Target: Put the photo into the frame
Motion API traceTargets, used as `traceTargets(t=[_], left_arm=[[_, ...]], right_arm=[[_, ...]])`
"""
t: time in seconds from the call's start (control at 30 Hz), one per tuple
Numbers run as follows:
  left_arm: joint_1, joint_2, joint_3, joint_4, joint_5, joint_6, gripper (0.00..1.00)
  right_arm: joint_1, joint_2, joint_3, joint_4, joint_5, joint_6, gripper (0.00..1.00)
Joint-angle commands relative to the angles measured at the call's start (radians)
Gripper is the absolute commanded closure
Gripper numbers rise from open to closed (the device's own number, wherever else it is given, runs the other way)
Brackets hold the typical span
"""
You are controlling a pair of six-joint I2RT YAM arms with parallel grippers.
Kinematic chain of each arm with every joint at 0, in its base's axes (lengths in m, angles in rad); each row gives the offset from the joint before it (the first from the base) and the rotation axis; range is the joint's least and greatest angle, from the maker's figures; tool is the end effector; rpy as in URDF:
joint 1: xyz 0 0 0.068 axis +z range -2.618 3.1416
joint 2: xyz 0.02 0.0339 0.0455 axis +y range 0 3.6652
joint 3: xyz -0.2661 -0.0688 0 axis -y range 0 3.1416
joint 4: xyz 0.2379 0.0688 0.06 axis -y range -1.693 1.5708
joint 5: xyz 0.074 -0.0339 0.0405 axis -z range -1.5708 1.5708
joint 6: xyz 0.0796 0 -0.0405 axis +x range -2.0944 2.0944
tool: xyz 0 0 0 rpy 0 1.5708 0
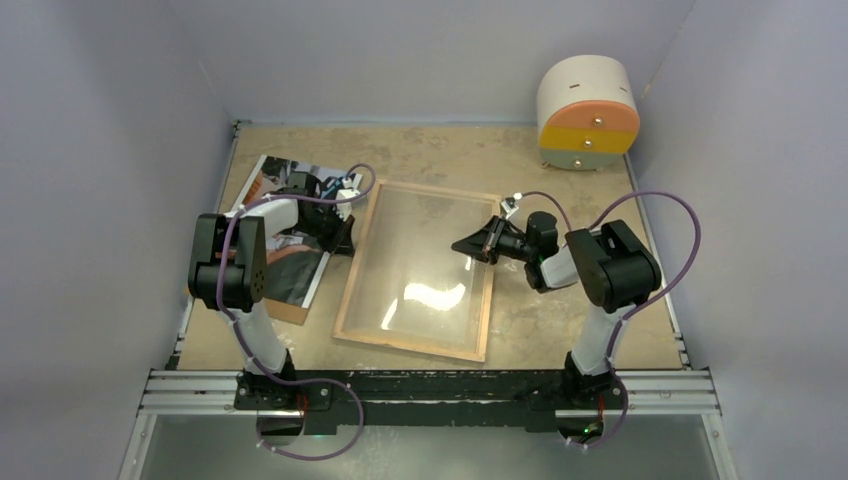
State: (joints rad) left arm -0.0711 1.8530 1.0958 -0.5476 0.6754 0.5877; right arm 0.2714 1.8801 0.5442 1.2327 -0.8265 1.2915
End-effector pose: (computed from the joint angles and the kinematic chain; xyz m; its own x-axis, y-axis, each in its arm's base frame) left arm 0.3396 -0.0741 0.1179 -0.6793 0.4822 -0.5532 0.7162 0.6002 -0.3563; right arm 0.3138 0.1481 0.1364 -0.8795 0.4312 -0.2014 -0.1490 0.1524 0.9770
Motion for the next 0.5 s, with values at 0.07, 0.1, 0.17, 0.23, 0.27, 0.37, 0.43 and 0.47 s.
traceTargets(t=[0.07, 0.1, 0.17, 0.23, 0.27, 0.37, 0.43, 0.47], left_arm=[[-0.015, 0.067, -0.065, -0.089, -0.043, 0.022, 0.96], [-0.015, 0.069, -0.064, -0.089, -0.043, 0.021, 0.96], [-0.015, 0.069, -0.063, -0.089, -0.04, 0.019, 0.96], [-0.015, 0.066, -0.063, -0.089, -0.039, 0.019, 0.96], [-0.015, 0.066, -0.064, -0.09, -0.038, 0.02, 0.96], [-0.015, 0.064, -0.066, -0.09, -0.04, 0.021, 0.97], [-0.015, 0.067, -0.066, -0.088, -0.04, 0.022, 0.97], [-0.015, 0.068, -0.066, -0.088, -0.04, 0.021, 0.97]], right_arm=[[-0.037, -0.047, 0.022, -0.186, -0.03, -0.187, 1.0], [-0.043, -0.041, 0.022, -0.185, -0.034, -0.189, 1.0], [-0.05, -0.033, 0.025, -0.191, -0.032, -0.199, 1.0], [-0.05, -0.02, 0.04, -0.225, -0.03, -0.23, 1.0], [-0.051, -0.012, 0.04, -0.224, -0.025, -0.232, 1.0], [-0.049, 0.005, 0.05, -0.215, -0.013, -0.233, 1.0], [-0.049, 0.016, 0.052, -0.224, -0.016, -0.233, 1.0], [-0.049, 0.02, 0.053, -0.233, -0.018, -0.236, 1.0]])
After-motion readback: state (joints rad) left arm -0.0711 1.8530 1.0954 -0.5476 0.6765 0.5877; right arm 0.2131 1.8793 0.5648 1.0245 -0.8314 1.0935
